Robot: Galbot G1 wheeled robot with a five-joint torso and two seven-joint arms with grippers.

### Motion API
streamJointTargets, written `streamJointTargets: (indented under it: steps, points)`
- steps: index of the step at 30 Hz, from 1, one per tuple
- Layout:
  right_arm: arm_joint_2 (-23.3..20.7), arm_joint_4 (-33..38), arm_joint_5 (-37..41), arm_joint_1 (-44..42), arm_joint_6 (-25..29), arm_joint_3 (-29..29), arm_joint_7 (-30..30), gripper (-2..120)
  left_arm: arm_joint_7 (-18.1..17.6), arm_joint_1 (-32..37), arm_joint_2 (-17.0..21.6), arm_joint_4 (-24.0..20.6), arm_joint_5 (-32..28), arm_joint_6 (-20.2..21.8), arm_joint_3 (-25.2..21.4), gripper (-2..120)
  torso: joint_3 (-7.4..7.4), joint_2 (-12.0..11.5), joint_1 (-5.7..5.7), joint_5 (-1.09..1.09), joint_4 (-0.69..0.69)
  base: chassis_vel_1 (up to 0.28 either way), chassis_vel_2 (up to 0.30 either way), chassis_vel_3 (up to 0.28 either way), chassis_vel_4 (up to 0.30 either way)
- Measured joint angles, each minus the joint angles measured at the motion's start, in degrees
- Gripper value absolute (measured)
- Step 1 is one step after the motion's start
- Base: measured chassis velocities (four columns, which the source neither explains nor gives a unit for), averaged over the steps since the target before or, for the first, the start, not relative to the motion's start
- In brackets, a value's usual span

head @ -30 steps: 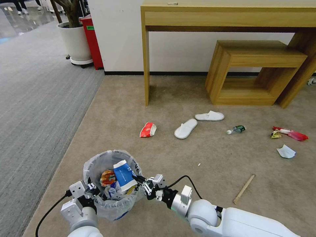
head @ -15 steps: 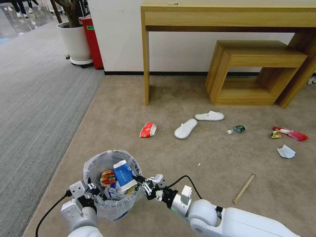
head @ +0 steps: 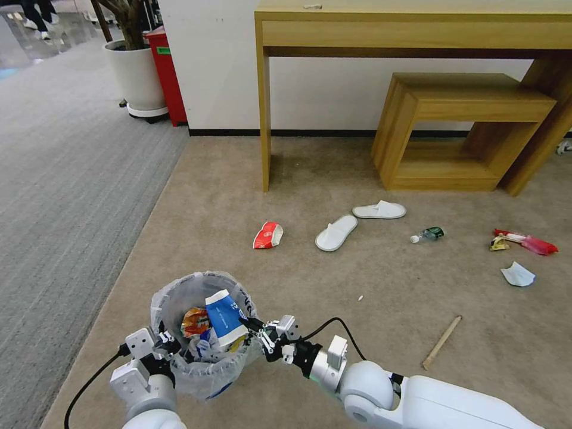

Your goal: Pick up the trash bin and place the garbage on the floor into it.

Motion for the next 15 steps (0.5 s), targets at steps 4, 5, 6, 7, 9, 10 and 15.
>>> streamJointTargets:
  steps: [4, 5, 6, 7, 9, 10, 15]
  points:
    - [0.00, 0.00, 0.00, 0.00, 0.00, 0.00, 0.00, 0, 0.00, 0.00, 0.00, 0.00, 0.00, 0.00, 0.00, 1, 0.00, 0.00, 0.00, 0.00, 0.00, 0.000, 0.000, 0.000, 0.000]
    - [0.00, 0.00, 0.00, 0.00, 0.00, 0.00, 0.00, 0, 0.00, 0.00, 0.00, 0.00, 0.00, 0.00, 0.00, 1, 0.00, 0.00, 0.00, 0.00, 0.00, 0.000, 0.000, 0.000, 0.000]
    - [0.00, 0.00, 0.00, 0.00, 0.00, 0.00, 0.00, 0, 0.00, 0.00, 0.00, 0.00, 0.00, 0.00, 0.00, 1, 0.00, 0.00, 0.00, 0.00, 0.00, 0.000, 0.000, 0.000, 0.000]
    - [0.00, 0.00, 0.00, 0.00, 0.00, 0.00, 0.00, 0, 0.00, 0.00, 0.00, 0.00, 0.00, 0.00, 0.00, 1, 0.00, 0.00, 0.00, 0.00, 0.00, 0.000, 0.000, 0.000, 0.000]
    - [0.00, 0.00, 0.00, 0.00, 0.00, 0.00, 0.00, 0, 0.00, 0.00, 0.00, 0.00, 0.00, 0.00, 0.00, 1, 0.00, 0.00, 0.00, 0.00, 0.00, 0.000, 0.000, 0.000, 0.000]
    - [0.00, 0.00, 0.00, 0.00, 0.00, 0.00, 0.00, 0, 0.00, 0.00, 0.00, 0.00, 0.00, 0.00, 0.00, 1, 0.00, 0.00, 0.00, 0.00, 0.00, 0.000, 0.000, 0.000, 0.000]
    - [0.00, 0.00, 0.00, 0.00, 0.00, 0.00, 0.00, 0, 0.00, 0.00, 0.00, 0.00, 0.00, 0.00, 0.00, 1, 0.00, 0.00, 0.00, 0.00, 0.00, 0.000, 0.000, 0.000, 0.000]
